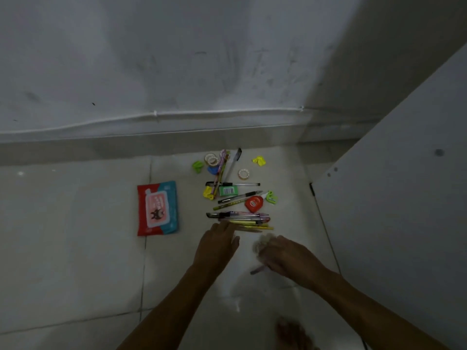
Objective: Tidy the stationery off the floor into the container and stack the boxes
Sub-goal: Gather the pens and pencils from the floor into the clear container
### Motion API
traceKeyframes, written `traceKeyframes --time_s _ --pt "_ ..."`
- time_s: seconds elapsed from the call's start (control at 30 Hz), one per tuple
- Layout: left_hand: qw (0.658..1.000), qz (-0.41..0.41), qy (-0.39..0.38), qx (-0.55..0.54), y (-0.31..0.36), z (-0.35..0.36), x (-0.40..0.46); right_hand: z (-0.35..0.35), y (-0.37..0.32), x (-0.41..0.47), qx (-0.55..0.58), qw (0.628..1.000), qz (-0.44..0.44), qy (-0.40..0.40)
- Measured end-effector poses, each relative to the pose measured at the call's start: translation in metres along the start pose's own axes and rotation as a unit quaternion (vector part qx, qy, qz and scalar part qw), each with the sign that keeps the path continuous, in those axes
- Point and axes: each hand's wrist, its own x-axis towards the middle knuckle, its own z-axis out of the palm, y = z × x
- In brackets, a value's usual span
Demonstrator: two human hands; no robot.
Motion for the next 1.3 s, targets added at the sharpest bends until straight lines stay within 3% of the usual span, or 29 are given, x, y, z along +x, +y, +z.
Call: traceKeyframes --time_s 0.2,0.43,0.57,0.73,0.9,1.1,1.3 --pt "0.999 0.026 0.039 0.019 -0.002 0.02 0.017 0.033 0.008 -0.004 -0.022 0.998 -0.041 0.048" --pt "0.999 0.011 0.019 0.037 -0.004 0.029 0.015 0.046 0.008 -0.005 -0.051 0.996 -0.03 0.071" --pt "0.999 -0.013 0.017 0.035 -0.005 0.039 0.012 0.038 0.013 -0.005 0.098 0.993 0.036 0.057" --pt "0.999 -0.017 0.025 0.028 0.001 0.044 0.007 0.02 0.02 0.007 0.267 0.951 0.133 0.084" --pt "0.999 -0.005 0.03 0.011 -0.002 0.043 0.002 0.019 0.033 0.036 0.146 0.966 0.168 0.132" --pt "1.0 0.005 0.023 0.002 -0.01 0.043 -0.003 0.026 0.03 0.052 0.04 0.986 0.154 0.056" --pt "0.998 -0.012 0.058 -0.013 -0.016 0.042 -0.006 0.036 0.022 0.058 0.025 0.987 0.155 0.039"
